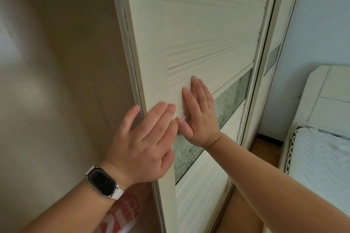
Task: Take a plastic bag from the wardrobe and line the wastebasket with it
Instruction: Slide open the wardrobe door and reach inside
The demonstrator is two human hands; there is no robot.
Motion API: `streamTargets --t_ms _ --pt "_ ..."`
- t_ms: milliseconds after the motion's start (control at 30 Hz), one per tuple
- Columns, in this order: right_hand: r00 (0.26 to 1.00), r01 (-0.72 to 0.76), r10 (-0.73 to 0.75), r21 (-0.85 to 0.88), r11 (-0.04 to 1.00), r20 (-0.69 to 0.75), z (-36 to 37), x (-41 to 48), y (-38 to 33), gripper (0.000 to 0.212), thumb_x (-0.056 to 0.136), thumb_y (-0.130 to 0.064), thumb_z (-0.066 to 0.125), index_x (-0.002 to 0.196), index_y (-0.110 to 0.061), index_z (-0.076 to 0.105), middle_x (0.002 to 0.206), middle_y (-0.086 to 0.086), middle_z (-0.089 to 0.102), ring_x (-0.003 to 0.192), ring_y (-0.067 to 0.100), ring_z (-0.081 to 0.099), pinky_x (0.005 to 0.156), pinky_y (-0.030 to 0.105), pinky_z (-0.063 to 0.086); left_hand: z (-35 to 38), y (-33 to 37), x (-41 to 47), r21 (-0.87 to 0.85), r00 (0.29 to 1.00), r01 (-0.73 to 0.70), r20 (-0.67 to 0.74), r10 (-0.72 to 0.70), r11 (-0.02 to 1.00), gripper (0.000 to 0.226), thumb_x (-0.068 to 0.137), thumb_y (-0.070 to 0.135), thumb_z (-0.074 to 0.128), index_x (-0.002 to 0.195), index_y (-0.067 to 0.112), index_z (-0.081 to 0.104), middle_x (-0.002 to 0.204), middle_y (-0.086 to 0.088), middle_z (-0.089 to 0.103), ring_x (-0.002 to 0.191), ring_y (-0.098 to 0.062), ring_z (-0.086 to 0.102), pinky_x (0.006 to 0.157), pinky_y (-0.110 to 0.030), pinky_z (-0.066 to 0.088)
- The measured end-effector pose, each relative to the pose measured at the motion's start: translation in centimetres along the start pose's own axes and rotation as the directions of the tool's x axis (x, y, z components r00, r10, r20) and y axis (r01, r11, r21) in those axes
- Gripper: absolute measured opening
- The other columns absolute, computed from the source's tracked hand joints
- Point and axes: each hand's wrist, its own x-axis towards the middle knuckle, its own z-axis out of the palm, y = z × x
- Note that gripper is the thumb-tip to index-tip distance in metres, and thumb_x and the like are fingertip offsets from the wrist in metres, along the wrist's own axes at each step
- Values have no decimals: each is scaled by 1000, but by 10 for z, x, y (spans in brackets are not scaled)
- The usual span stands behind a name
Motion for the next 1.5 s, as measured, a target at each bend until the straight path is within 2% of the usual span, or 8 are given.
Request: streamTargets --t_ms 167,367,500,767,933,1033,1300,1500 --pt "999 -42 43 -17 999 11 -1 -4 14 64 100 -51 30 147 -7 29 149 33 30 142 44 29 114 57 28 17 6 11 -47 1000 -4 8 4 999 40 76 31 56 109 14 69 135 -9 60 132 -22 43 112 -49 22" --pt "997 -78 79 -14 997 17 -3 -3 24 61 103 -46 26 155 -18 13 152 30 26 146 39 23 117 52 23 33 9 23 -82 1000 -16 3 16 997 40 80 32 51 112 12 65 135 -10 58 132 -23 41 112 -49 19" --pt "993 -112 111 19 994 29 -10 -2 28 60 103 -46 29 155 -21 13 154 24 23 148 34 21 118 52 25 44 12 28 -138 998 -31 -49 25 990 36 81 31 49 108 12 64 129 -10 60 130 -23 43 112 -49 18" --pt "990 -142 142 21 990 -13 1 -6 55 59 103 -46 27 155 -23 12 153 28 24 146 39 23 115 57 26 71 21 42 -182 995 -51 -96 34 982 33 80 30 48 103 12 62 125 -9 58 127 -23 45 116 -48 14" --pt "989 -134 134 -2 991 -66 12 -8 82 58 103 -46 20 155 -21 13 151 28 25 144 41 27 116 54 25 89 29 56 -161 997 -49 -64 39 986 35 79 30 50 105 12 64 123 -8 62 127 -22 45 118 -47 11" --pt "991 -123 121 -21 992 -64 15 -9 98 59 103 -47 18 155 -21 13 152 28 25 144 41 27 116 53 24 100 34 62 -169 998 -52 -44 45 984 36 79 31 51 107 13 65 126 -8 59 128 -22 45 118 -48 10" --pt "988 -147 147 6 989 -39 14 -9 126 59 103 -46 20 155 -20 12 152 29 25 145 41 25 115 56 25 125 43 78 -169 998 -59 -35 53 984 34 78 31 55 103 13 69 121 -8 67 127 -22 47 117 -49 13" --pt "987 -158 158 -30 987 13 9 -9 138 60 103 -49 21 155 -21 12 153 27 27 144 42 27 115 55 27 134 47 86 -204 997 -64 -44 56 977 31 81 30 50 100 14 68 120 -8 67 126 -23 47 117 -49 13"
